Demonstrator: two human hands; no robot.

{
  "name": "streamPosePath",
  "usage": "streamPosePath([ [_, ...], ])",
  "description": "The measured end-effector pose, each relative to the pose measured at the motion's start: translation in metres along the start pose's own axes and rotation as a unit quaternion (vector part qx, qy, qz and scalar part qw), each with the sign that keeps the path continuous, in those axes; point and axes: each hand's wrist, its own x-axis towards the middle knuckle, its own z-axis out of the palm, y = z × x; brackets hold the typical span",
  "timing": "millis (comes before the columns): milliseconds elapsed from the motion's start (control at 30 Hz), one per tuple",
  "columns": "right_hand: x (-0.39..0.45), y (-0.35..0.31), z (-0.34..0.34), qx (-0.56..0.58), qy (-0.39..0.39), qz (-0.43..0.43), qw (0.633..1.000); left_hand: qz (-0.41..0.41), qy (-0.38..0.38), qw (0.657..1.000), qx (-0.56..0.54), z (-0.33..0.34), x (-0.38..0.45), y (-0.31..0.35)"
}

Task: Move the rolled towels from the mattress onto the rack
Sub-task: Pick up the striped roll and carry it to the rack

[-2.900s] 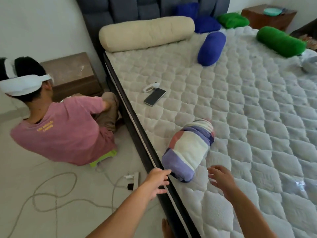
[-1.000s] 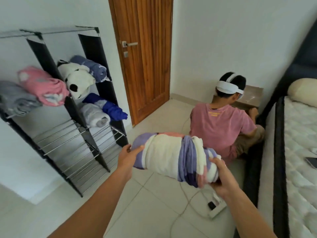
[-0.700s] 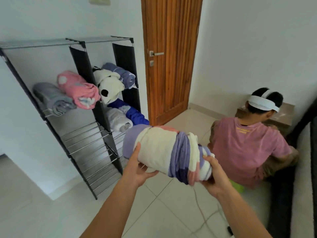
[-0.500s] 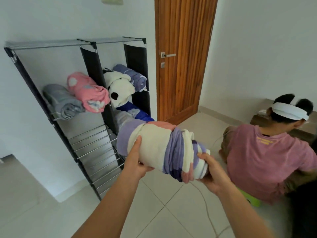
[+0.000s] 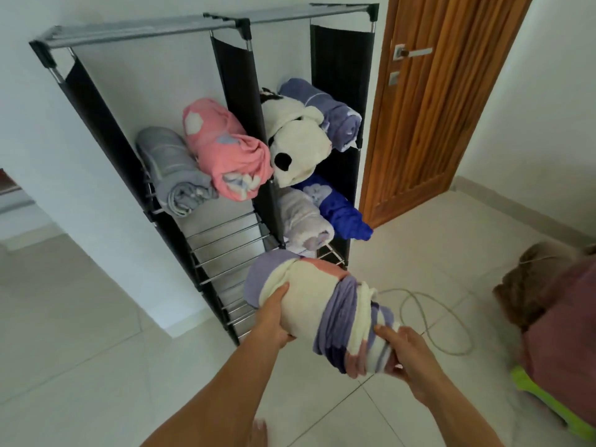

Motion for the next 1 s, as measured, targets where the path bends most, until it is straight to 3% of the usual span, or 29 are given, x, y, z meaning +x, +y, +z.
streamPosePath([
  [167,0.049,0.013,0.066,0.01,0.011,0.039,0.999,0.011,0.018,0.999,0.045,-0.014,0.083,0.045],
  [433,0.119,0.004,0.149,-0.009,0.001,0.026,1.0,0.054,0.013,0.997,0.056,-0.032,0.184,0.122],
  [533,0.145,0.008,0.167,-0.019,-0.002,0.025,1.0,0.044,-0.009,0.996,0.073,-0.035,0.205,0.14],
  [700,0.18,0.022,0.194,-0.003,0.002,0.037,0.999,0.05,0.025,0.992,0.114,-0.038,0.229,0.159],
  [900,0.229,0.023,0.23,0.053,0.002,0.035,0.998,0.088,-0.004,0.989,0.117,-0.03,0.269,0.186],
  [1000,0.251,0.016,0.25,0.119,0.006,0.049,0.992,0.058,-0.027,0.98,0.187,-0.035,0.289,0.19],
])
